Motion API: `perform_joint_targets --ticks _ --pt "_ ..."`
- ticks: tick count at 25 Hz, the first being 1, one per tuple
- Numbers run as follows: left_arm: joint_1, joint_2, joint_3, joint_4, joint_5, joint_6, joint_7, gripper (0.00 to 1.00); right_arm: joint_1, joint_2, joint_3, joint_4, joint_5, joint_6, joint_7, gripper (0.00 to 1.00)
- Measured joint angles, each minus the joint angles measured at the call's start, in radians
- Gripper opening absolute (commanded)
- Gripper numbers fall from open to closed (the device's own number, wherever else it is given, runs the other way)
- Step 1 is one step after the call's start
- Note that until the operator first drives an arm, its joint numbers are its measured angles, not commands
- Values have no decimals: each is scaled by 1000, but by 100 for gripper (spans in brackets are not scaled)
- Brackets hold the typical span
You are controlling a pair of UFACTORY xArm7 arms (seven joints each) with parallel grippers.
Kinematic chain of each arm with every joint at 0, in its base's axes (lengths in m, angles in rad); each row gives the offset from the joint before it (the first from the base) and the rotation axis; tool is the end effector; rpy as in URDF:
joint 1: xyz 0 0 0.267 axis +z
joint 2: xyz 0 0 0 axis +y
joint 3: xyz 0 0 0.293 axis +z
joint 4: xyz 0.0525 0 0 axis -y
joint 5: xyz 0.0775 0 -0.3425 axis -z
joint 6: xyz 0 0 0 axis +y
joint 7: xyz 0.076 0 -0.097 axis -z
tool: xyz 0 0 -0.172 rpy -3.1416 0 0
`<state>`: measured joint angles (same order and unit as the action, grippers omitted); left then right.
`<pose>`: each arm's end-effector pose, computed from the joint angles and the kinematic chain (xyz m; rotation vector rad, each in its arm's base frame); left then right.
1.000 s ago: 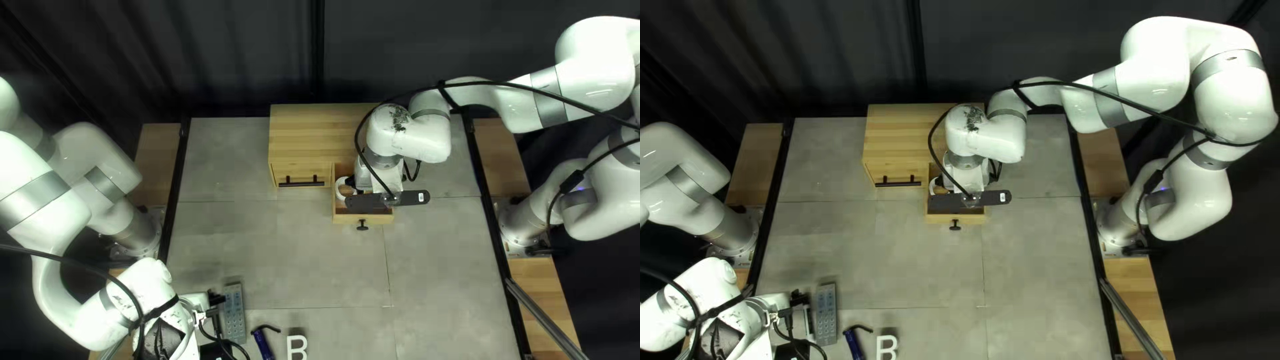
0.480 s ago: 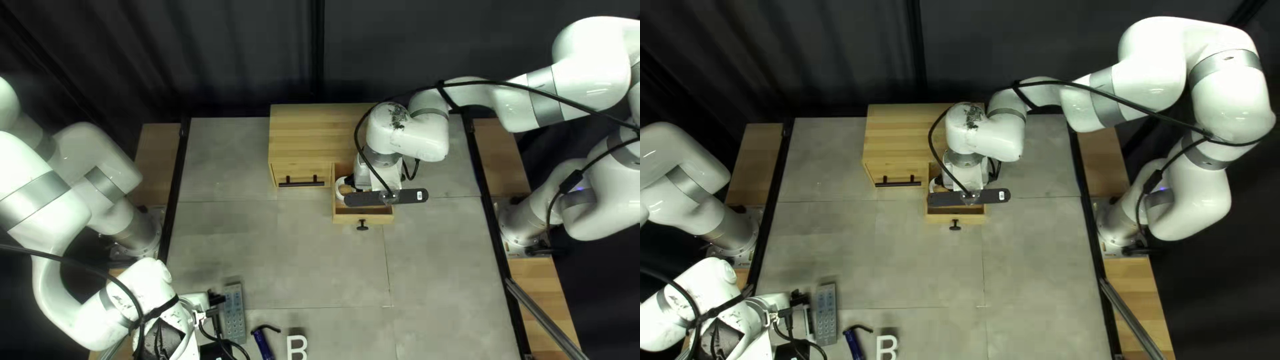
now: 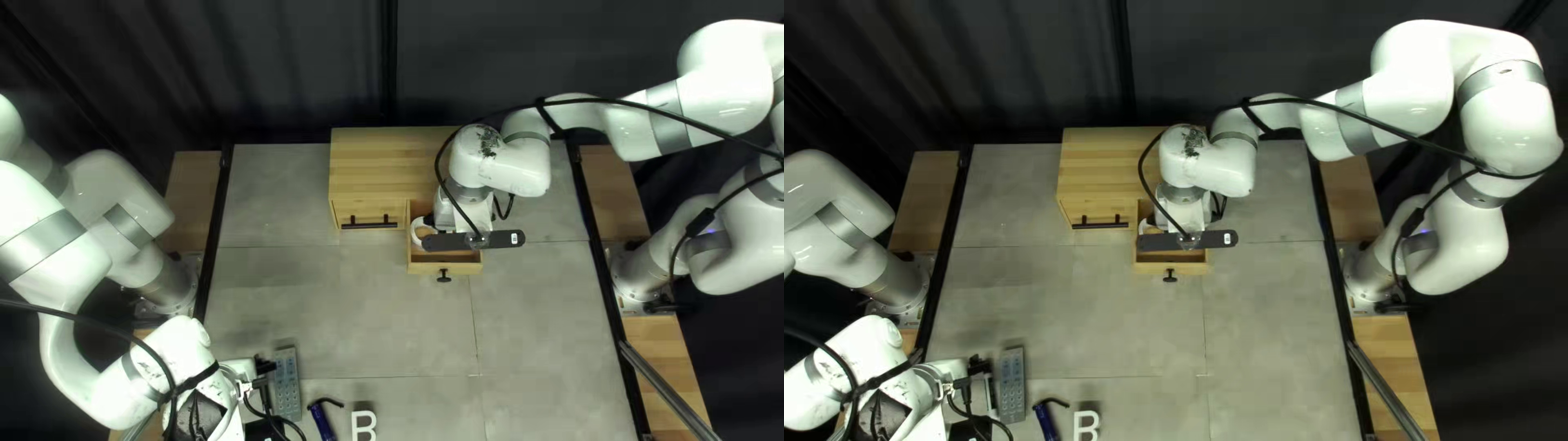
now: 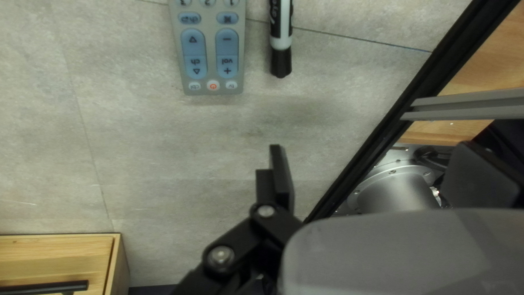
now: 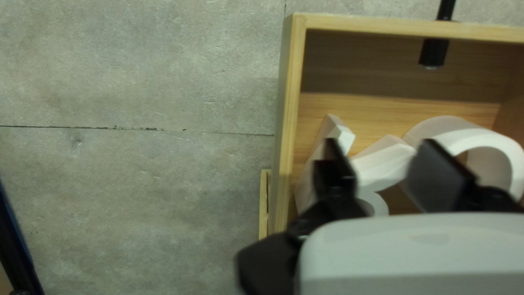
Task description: Open drawers and place objects into drawer and close
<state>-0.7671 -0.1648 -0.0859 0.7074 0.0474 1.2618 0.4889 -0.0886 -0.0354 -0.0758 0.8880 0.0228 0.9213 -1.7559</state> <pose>0.1969 -0.2052 0.1262 -2.3039 1.8655 0.5614 0.4334 -0.0677 0.1481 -2.2063 -2.2218 -0.0285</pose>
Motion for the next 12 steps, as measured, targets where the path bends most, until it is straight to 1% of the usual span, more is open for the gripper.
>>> perform_joint_targets --ticks 8,12 --pt "0 0 0 0 0 0 0 100 7 -58 17 -13 -37 24 68 4" --pt "0 0 0 0 0 0 0 100 19 -88 46 0 -65 71 153 4"
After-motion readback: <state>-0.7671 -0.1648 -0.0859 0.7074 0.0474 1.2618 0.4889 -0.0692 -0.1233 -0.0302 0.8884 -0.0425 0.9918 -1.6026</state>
